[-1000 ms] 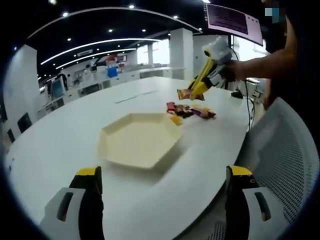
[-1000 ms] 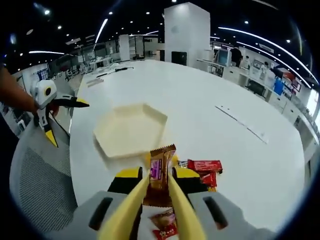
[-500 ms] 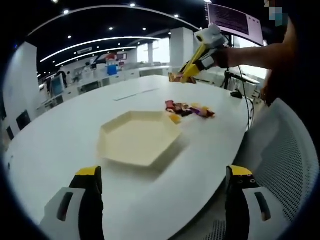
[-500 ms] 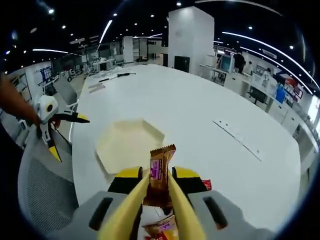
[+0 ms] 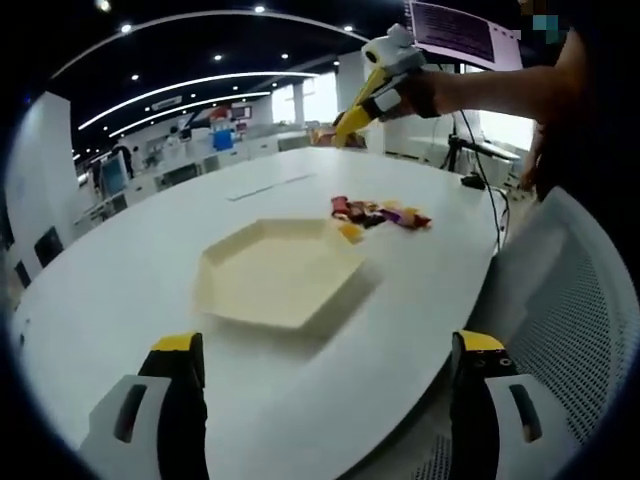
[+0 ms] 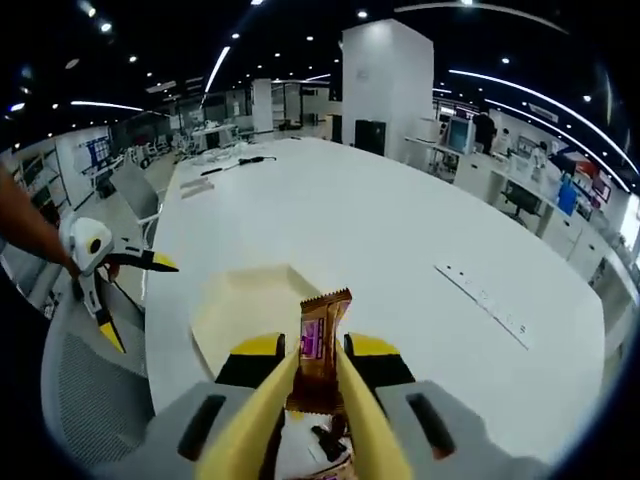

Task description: Place the target food into the container with the food tongs after gripping and lifting it, then release it inside without dropping or visibly crushing the food.

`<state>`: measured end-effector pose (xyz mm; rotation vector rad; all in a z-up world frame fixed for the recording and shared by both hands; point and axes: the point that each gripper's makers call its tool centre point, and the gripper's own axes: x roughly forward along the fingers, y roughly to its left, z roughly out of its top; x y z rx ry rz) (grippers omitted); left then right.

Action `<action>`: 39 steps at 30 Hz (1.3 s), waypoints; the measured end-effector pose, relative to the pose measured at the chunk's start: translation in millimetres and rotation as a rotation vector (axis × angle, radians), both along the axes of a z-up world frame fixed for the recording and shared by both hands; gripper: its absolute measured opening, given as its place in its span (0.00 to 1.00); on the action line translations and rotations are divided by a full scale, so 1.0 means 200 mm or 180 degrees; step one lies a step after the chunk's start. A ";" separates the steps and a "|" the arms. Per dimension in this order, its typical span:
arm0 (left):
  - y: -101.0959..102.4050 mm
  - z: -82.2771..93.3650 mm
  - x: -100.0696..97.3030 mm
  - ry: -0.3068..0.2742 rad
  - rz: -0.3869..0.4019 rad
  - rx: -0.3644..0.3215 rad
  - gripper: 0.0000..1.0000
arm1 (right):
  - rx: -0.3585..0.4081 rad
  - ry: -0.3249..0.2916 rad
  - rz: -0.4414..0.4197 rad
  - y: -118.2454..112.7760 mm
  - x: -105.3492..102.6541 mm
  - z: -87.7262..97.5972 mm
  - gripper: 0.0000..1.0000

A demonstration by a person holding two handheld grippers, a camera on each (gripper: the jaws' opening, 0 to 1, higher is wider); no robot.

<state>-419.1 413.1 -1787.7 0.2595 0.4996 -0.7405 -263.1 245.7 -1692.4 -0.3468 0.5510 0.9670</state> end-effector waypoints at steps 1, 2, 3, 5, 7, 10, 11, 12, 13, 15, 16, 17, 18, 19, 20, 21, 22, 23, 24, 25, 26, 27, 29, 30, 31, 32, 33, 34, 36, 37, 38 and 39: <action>0.00 0.00 0.00 0.0002 -0.0001 0.0000 0.99 | -0.0004 0.0003 0.0023 0.02 0.00 0.00 0.22; 0.00 -0.01 0.00 -0.0002 -0.0014 0.0009 0.99 | -0.0008 0.0004 0.0047 0.04 0.00 -0.01 0.22; 0.00 -0.01 0.00 -0.0006 -0.0031 0.0022 0.99 | -0.0011 0.0002 0.0062 0.06 0.00 -0.01 0.22; 0.00 -0.01 -0.01 -0.0002 -0.0036 0.0029 0.99 | 0.0001 0.0018 0.0107 0.10 0.00 -0.01 0.22; 0.00 0.00 0.00 -0.0009 -0.0013 0.0022 0.99 | 0.0001 0.0026 0.0160 0.16 -0.01 -0.01 0.22; 0.01 -0.01 0.01 -0.0015 0.0015 0.0026 0.98 | 0.0019 0.0080 0.0222 0.24 -0.01 -0.03 0.22; 0.01 0.00 0.01 -0.0016 0.0018 0.0026 0.98 | 0.0013 0.0089 0.0241 0.27 -0.01 -0.04 0.22; 0.01 0.00 0.01 -0.0019 0.0017 0.0037 0.98 | 0.0014 0.0106 0.0252 0.29 -0.01 -0.06 0.22; 0.01 -0.01 0.01 -0.0016 0.0017 0.0044 0.98 | 0.0021 0.0128 0.0267 0.33 -0.01 -0.07 0.22; 0.01 -0.01 0.01 -0.0012 0.0012 0.0073 0.98 | 0.0029 0.0145 0.0295 0.38 -0.01 -0.10 0.22; 0.01 -0.02 0.01 -0.0009 0.0012 0.0080 0.98 | 0.0038 0.0153 0.0305 0.40 -0.01 -0.10 0.22; 0.02 -0.02 0.01 -0.0001 0.0018 0.0091 0.98 | 0.0045 0.0160 0.0324 0.43 -0.01 -0.11 0.22; 0.02 -0.02 0.01 -0.0001 0.0020 0.0100 0.98 | 0.0044 0.0168 0.0343 0.45 -0.02 -0.11 0.22; 0.02 -0.02 0.01 0.0005 0.0022 0.0108 0.98 | 0.0039 0.0168 0.0361 0.47 -0.02 -0.12 0.22; 0.02 -0.02 0.01 0.0011 0.0023 0.0111 0.98 | 0.0022 0.0176 0.0400 0.50 -0.03 -0.13 0.22; 0.02 -0.03 0.01 0.0010 0.0022 0.0111 0.98 | 0.0010 0.0174 0.0422 0.51 -0.04 -0.13 0.22; 0.02 -0.02 0.01 0.0002 0.0018 0.0118 0.98 | -0.0006 0.0171 0.0448 0.53 -0.04 -0.15 0.22; 0.02 -0.02 0.01 0.0004 0.0020 0.0119 0.98 | -0.0017 0.0175 0.0463 0.54 -0.04 -0.15 0.23; 0.02 -0.02 0.01 0.0004 0.0029 0.0125 0.98 | -0.0031 0.0183 0.0481 0.56 -0.04 -0.17 0.22; 0.03 -0.02 0.01 -0.0002 0.0038 0.0127 0.98 | -0.0037 0.0193 0.0492 0.56 -0.05 -0.18 0.22; 0.03 -0.02 0.02 -0.0008 0.0052 0.0113 0.98 | -0.0045 0.0209 0.0503 0.57 -0.05 -0.19 0.22; 0.03 -0.02 0.02 -0.0003 0.0055 0.0118 0.98 | -0.0063 0.0224 0.0529 0.58 -0.06 -0.20 0.22; 0.03 -0.02 0.02 0.0002 0.0046 0.0125 0.98 | -0.0075 0.0244 0.0557 0.60 -0.07 -0.21 0.23; 0.03 -0.02 0.02 0.0002 0.0043 0.0125 0.98 | -0.0078 0.0234 0.0569 0.61 -0.07 -0.22 0.23; 0.03 -0.02 0.02 0.0002 0.0040 0.0129 0.98 | -0.0073 0.0236 0.0573 0.61 -0.07 -0.22 0.23; 0.03 -0.02 0.02 -0.0002 0.0040 0.0128 0.98 | -0.0069 0.0241 0.0573 0.61 -0.08 -0.22 0.23; 0.03 -0.02 0.02 0.0006 0.0042 0.0120 0.98 | -0.0069 0.0237 0.0571 0.62 -0.08 -0.22 0.23; 0.03 -0.02 0.02 0.0008 0.0038 0.0129 0.98 | -0.0071 0.0221 0.0575 0.62 -0.08 -0.22 0.23; 0.02 -0.03 0.01 0.0007 0.0019 0.0138 0.98 | -0.0066 0.0222 0.0589 0.62 -0.08 -0.22 0.23; 0.02 -0.03 0.01 0.0008 0.0021 0.0141 0.98 | -0.0065 0.0219 0.0593 0.62 -0.08 -0.22 0.23; 0.02 -0.03 0.01 0.0007 0.0025 0.0140 0.97 | -0.0065 0.0213 0.0590 0.62 -0.08 -0.22 0.23; 0.03 -0.03 0.01 0.0008 0.0030 0.0136 0.97 | -0.0061 0.0220 0.0589 0.63 -0.07 -0.22 0.23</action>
